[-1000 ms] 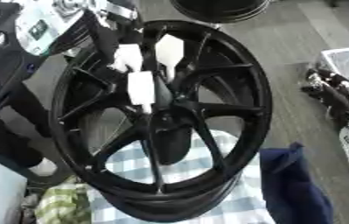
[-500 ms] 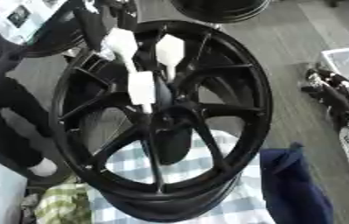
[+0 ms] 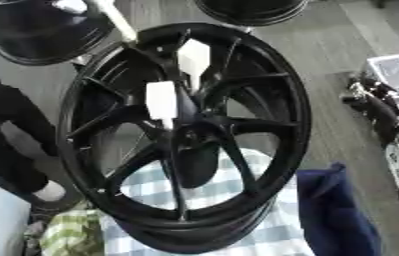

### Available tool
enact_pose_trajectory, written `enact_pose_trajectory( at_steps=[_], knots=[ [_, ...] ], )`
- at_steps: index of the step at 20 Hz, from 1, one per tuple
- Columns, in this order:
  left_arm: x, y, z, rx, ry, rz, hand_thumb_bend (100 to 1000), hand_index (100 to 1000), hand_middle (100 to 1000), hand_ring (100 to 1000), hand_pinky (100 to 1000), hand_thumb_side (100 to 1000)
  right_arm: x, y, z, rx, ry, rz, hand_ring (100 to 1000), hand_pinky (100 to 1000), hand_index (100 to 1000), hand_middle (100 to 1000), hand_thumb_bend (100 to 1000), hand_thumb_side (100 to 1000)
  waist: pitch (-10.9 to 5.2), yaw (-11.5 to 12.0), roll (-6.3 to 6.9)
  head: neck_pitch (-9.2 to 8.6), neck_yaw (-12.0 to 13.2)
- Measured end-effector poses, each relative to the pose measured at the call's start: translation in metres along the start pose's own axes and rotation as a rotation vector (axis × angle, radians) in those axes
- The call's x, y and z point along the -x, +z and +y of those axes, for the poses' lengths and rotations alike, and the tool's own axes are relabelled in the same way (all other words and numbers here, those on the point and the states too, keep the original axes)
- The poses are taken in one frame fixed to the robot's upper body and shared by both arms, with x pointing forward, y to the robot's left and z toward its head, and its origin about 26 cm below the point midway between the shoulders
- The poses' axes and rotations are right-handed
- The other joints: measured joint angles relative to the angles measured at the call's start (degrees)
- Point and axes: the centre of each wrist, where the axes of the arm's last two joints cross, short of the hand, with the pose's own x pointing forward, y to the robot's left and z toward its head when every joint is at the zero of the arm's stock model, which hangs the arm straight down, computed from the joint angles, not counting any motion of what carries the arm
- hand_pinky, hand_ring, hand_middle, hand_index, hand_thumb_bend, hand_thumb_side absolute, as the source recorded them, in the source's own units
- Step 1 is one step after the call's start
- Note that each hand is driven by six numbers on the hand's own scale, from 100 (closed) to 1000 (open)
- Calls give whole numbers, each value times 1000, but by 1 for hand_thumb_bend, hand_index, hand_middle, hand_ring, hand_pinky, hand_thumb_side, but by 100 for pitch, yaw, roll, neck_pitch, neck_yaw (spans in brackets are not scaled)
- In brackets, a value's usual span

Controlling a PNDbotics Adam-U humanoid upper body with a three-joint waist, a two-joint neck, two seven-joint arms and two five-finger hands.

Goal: Pull the pin out of the wheel hub.

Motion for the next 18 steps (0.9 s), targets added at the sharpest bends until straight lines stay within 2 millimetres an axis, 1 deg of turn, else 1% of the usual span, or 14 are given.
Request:
enact_pose_trajectory(
  at_steps=[2,4,7,11,15,16,18],
  knots=[
    [14,17,-2,-44,24,37,286,378,577,699,848,100,0,0,-1,6,-1,-2,718,889,819,741,157,446,0,30,-9,1,-29],
    [29,34,-10,-80,53,84,281,376,575,699,848,100,0,0,-2,10,-1,-3,718,889,819,741,157,445,0,61,-21,1,-51],
    [55,62,-27,-116,98,177,272,375,574,698,847,100,0,0,-4,19,-4,-5,718,889,819,741,157,444,0,105,-40,1,-84],
    [87,96,-57,-135,172,315,241,372,573,697,846,100,-2,0,-8,36,-5,-9,718,889,820,741,158,441,1,141,-51,0,-88],
    [111,119,-86,-145,247,427,216,374,575,698,853,100,-4,-1,-11,53,-6,-16,717,889,820,741,157,439,2,176,-83,-2,-88],
    [115,123,-94,-145,263,453,233,381,580,702,857,100,-4,-1,-12,56,-5,-17,717,888,820,741,157,440,2,192,-86,-2,-90],
    [125,129,-110,-132,290,504,237,386,582,703,859,100,-5,-1,-14,63,-7,-19,717,888,820,741,156,441,2,211,-98,-2,-102]
  ],
)
